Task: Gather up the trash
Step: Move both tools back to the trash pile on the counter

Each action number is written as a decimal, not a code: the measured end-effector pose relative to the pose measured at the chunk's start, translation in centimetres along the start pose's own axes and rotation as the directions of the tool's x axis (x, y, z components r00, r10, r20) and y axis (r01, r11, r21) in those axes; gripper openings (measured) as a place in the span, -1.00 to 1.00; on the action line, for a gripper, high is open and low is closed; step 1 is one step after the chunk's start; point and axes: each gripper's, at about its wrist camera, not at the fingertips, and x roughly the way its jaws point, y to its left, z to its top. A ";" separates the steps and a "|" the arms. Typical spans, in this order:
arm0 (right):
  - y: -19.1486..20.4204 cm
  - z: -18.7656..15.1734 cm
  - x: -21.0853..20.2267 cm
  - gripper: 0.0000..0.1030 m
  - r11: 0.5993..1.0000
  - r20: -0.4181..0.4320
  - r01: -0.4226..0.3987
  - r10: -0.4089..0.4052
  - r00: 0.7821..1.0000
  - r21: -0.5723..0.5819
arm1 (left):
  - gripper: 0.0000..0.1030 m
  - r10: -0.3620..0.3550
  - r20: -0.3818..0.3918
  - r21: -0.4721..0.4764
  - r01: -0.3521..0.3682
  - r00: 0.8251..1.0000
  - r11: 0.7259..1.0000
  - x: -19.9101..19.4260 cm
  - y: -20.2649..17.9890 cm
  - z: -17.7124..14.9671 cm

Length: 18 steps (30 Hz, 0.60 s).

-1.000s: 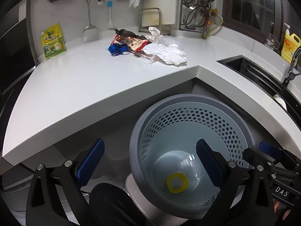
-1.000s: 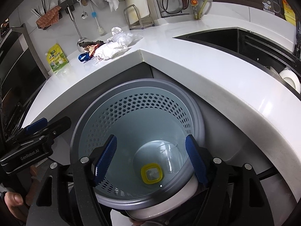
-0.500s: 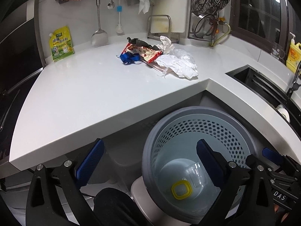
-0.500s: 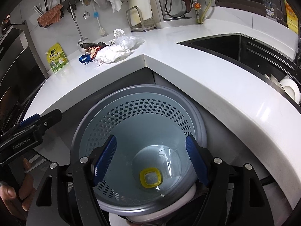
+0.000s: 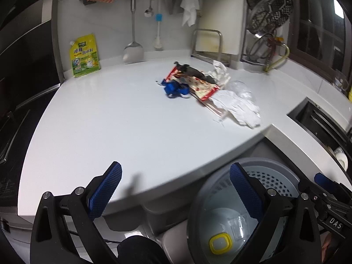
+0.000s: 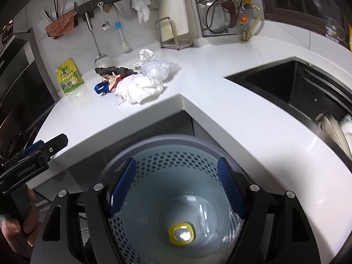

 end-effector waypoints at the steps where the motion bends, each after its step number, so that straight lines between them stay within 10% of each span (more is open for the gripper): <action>1: 0.2 0.3 0.3 0.41 1.000 0.001 -0.002 0.002 1.000 -0.003 | 0.88 0.004 -0.001 -0.006 -0.004 1.000 1.000 0.3 0.3 0.4; 18: 1.6 9.4 5.3 0.41 0.998 0.062 0.031 -0.028 0.998 -0.053 | 0.88 0.017 0.053 -0.027 -0.016 0.998 1.000 4.6 1.3 7.9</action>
